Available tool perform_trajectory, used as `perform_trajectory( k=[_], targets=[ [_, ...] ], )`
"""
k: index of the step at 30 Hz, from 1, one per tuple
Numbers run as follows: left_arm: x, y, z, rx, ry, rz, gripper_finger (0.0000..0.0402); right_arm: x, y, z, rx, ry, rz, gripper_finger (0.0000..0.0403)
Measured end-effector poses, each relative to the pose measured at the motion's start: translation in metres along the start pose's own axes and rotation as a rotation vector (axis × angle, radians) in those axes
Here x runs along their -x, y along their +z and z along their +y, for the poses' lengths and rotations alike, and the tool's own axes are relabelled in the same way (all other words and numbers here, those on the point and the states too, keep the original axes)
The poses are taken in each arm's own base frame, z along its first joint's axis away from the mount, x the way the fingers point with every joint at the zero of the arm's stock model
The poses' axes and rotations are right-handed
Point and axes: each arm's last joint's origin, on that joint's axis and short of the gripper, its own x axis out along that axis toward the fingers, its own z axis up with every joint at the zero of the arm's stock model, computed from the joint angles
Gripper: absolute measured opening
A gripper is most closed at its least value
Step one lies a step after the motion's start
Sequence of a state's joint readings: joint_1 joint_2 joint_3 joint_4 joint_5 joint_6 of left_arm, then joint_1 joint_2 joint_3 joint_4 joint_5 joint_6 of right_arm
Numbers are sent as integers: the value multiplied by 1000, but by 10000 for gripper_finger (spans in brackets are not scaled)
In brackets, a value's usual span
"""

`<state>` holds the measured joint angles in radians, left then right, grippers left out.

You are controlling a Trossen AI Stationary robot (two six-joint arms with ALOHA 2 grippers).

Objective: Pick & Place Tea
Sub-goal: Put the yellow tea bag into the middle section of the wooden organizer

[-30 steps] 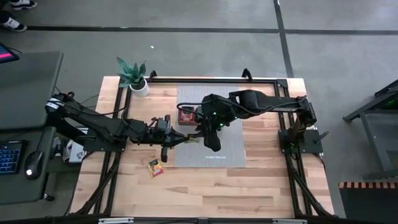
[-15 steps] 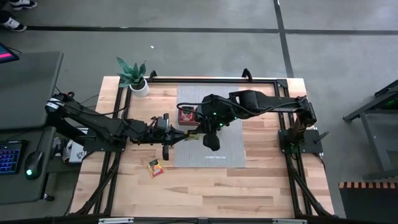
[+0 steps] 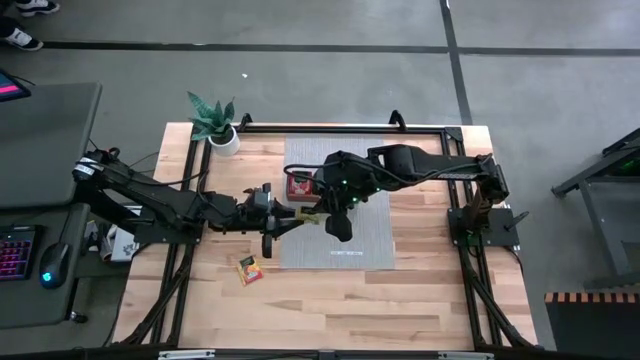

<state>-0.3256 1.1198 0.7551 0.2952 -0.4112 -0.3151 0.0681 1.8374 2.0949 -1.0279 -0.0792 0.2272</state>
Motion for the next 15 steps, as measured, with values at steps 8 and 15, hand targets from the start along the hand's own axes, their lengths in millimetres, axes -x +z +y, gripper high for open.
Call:
perform_trajectory(
  k=[8, 15],
  targets=[
    [0, 0, 0, 4, 7, -2, 213, 0, 0, 0, 1, 0, 1, 0],
    [19, 4, 9, 18, 97, 49, 236, 1, -5, -4, -3, -35, 55, 0]
  ],
)
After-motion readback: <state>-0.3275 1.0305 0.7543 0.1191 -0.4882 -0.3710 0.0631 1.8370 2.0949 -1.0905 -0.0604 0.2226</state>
